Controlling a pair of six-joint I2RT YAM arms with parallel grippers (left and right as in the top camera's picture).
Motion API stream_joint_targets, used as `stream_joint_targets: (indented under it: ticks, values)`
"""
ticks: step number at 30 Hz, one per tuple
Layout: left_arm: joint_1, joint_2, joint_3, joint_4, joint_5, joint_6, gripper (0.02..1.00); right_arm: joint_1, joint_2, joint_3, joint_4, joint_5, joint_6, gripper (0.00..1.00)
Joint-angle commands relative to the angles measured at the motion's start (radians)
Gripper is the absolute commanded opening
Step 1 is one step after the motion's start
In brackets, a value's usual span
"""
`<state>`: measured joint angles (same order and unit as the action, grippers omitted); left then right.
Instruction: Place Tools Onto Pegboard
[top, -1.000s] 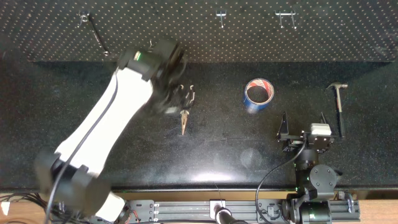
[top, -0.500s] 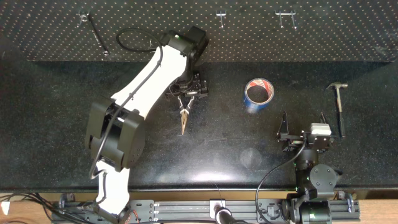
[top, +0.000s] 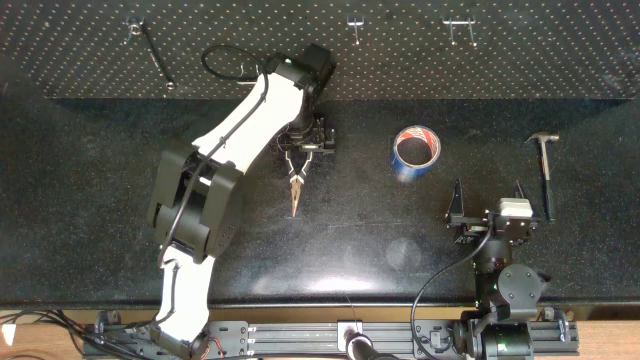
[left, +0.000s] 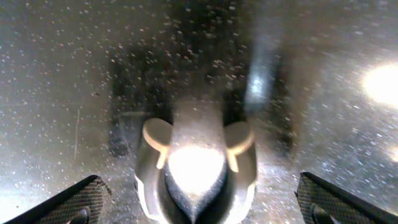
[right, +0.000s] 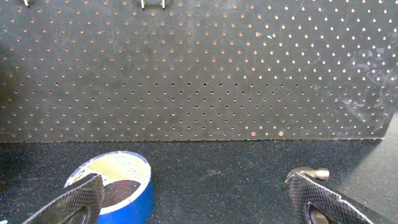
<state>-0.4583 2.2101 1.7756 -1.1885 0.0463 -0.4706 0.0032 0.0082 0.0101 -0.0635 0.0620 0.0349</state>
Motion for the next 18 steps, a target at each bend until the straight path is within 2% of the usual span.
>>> stream_joint_targets:
  ticks: [1, 7, 11, 17, 18]
  values:
    - [0.008, 0.035, -0.01, -0.008, 0.022, 0.016, 0.993, 0.007, -0.007, -0.005, -0.002, 0.006, -0.014, 0.976]
    - [-0.006, 0.011, -0.039, 0.034, 0.022, 0.004, 0.993, 0.007, -0.007, -0.005, -0.002, 0.006, -0.014, 0.974]
    - [-0.006, -0.01, -0.116, 0.131, 0.063, 0.004, 0.993, 0.007, -0.007, -0.005, -0.002, 0.006, -0.014, 0.976]
    - [-0.004, -0.01, -0.142, 0.127, 0.063, 0.005, 0.989, 0.007, -0.007, -0.005, -0.002, 0.006, -0.014, 0.976]
    - [-0.004, -0.01, -0.151, 0.127, 0.063, 0.005, 0.869, 0.007, -0.007, -0.005, -0.002, 0.006, -0.014, 0.974]
